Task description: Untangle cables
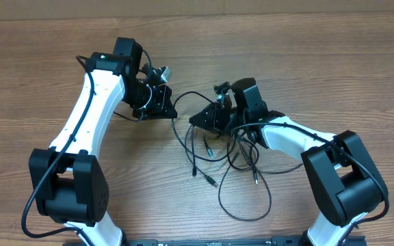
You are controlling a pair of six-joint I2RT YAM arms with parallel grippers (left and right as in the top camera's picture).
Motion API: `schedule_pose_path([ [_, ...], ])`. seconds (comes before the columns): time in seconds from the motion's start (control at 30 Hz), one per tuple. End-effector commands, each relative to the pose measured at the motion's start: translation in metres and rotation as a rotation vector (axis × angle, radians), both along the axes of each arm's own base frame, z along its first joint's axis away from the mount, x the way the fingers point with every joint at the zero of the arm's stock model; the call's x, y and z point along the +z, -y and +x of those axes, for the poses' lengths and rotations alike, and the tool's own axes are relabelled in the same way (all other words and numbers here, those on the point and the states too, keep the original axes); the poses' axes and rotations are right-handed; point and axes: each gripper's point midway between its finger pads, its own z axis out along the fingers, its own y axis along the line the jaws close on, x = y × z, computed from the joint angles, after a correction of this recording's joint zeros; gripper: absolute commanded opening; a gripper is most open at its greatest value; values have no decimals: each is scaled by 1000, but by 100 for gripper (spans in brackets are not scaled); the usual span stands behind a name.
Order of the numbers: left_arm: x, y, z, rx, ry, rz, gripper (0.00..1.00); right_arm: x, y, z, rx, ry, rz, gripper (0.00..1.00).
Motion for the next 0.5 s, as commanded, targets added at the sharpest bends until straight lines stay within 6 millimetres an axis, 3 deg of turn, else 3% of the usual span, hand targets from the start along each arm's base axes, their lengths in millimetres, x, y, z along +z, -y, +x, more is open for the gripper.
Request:
schedule_pose_path([
  [0.0,-16,-18,-1,-22,15,129,4,52,-21,-19,191,78,213,4],
  [0.2,-32,-31,-8,-25,-9,224,4,100,-18,-29,331,111,413,4],
  [0.3,-38,-35,-12,-26,-20,250,4,112,-8,-24,333,111,448,4],
  [0.47,-48,-37,-17,-29,-37,261,4,114,16,0,237,68,452,4],
])
